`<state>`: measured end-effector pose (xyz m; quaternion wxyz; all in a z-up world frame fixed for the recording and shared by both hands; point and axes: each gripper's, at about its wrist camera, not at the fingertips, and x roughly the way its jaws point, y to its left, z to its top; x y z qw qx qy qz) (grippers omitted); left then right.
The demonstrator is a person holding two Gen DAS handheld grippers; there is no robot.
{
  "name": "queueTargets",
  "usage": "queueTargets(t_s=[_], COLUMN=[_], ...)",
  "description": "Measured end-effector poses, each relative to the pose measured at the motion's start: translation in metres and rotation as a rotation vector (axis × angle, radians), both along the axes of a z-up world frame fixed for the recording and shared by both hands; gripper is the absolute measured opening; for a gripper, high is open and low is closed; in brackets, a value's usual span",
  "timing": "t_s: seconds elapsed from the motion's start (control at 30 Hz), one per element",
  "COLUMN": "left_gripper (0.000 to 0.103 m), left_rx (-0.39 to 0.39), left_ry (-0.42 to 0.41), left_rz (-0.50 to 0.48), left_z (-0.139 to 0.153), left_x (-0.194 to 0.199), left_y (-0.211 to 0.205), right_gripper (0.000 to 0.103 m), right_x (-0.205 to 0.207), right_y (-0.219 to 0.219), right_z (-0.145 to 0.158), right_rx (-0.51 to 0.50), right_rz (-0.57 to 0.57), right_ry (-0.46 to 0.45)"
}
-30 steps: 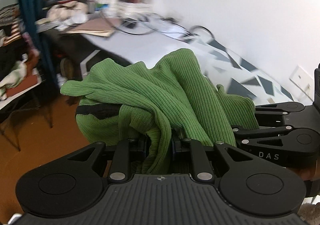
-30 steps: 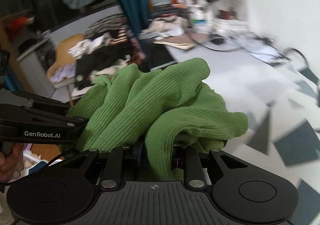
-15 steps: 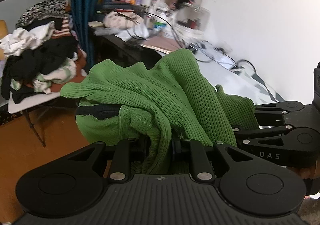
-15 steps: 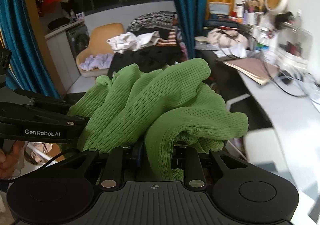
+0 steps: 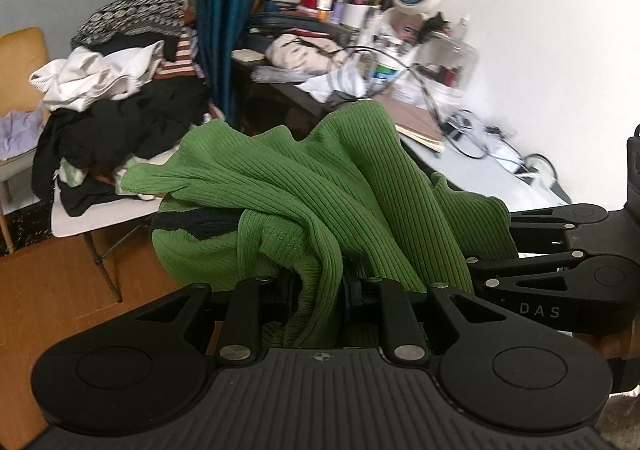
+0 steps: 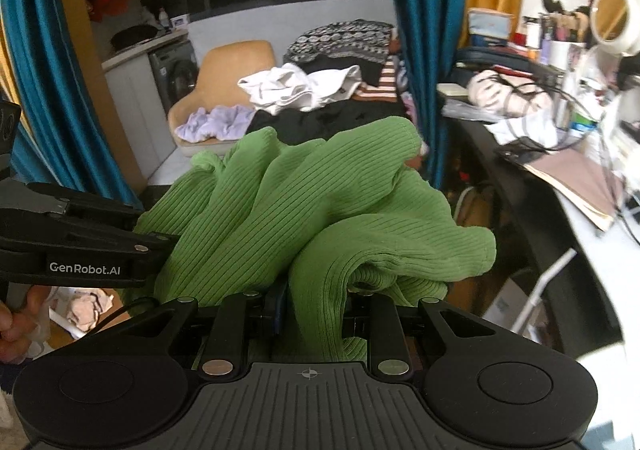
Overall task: Fold clothes
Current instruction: 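Carry the held sweater with both tools over to the tan chair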
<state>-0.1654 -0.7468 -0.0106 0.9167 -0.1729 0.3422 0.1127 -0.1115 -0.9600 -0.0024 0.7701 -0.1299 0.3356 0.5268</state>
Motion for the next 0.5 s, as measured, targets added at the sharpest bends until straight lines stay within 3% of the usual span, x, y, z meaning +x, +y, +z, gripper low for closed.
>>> queueTargets(t_s=[0.13,0.5], left_gripper=[0.019,0.019], left_rx=[-0.003,0.055], left_ry=[0.012,0.002], left_rz=[0.035,0.168], left_z=[-0.004,0.018], left_x=[0.010,0.110], left_y=[0.032,0.137], right_gripper=[0.021,0.021], right_x=[0.028,0.165], right_y=[0.040,0.167], right_z=[-0.009,0.000], right_rx=[0.009,0.093], right_rz=[0.043,0.176], right_ry=[0.023,0.044])
